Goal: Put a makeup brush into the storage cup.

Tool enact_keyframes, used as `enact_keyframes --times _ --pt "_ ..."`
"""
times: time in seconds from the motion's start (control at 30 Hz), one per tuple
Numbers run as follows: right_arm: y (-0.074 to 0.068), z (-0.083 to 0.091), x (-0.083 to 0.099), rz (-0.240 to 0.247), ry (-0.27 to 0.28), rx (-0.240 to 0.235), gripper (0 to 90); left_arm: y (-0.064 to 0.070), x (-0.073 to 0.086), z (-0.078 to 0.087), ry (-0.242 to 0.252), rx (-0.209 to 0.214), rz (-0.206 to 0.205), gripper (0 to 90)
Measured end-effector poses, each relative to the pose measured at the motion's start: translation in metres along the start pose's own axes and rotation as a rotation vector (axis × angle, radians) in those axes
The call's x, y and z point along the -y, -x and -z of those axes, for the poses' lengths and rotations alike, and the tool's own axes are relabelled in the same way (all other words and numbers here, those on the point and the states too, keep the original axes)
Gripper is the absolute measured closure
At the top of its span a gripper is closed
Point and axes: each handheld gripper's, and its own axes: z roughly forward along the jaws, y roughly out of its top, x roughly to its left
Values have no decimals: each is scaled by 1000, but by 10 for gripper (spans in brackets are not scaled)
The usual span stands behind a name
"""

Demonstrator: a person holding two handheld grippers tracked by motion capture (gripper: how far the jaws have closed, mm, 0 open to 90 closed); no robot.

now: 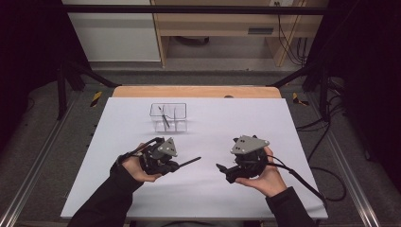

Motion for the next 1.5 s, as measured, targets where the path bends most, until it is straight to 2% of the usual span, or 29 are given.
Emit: enact_keyframes --times 0.3,0.43,0.67,0.87,1.03,1.2,1.43,1.5 --pt "-10 -5 -4 61 -44 -25 75 -1 -7 -7 0 41 -7 842" --pt "-14 -7 -8 98 -67 -33 75 -2 -10 -8 2 49 -13 842" --pt "-19 -9 -13 127 -78 -47 82 -4 -16 -7 5 65 -19 842" --pt "-24 -12 -18 181 -107 -69 89 -1 -21 -8 14 71 -37 842" --pt "-27 -12 -21 213 -129 -69 107 0 -25 -9 2 79 -49 842" --pt "-29 -13 -24 265 -147 -78 131 -1 -26 -10 6 90 -40 842" --pt "-34 -18 -26 311 -194 -92 143 -1 -28 -12 -6 99 -41 842" --pt "-35 -18 -28 340 -209 -84 148 -2 -28 -13 -3 105 -37 841"
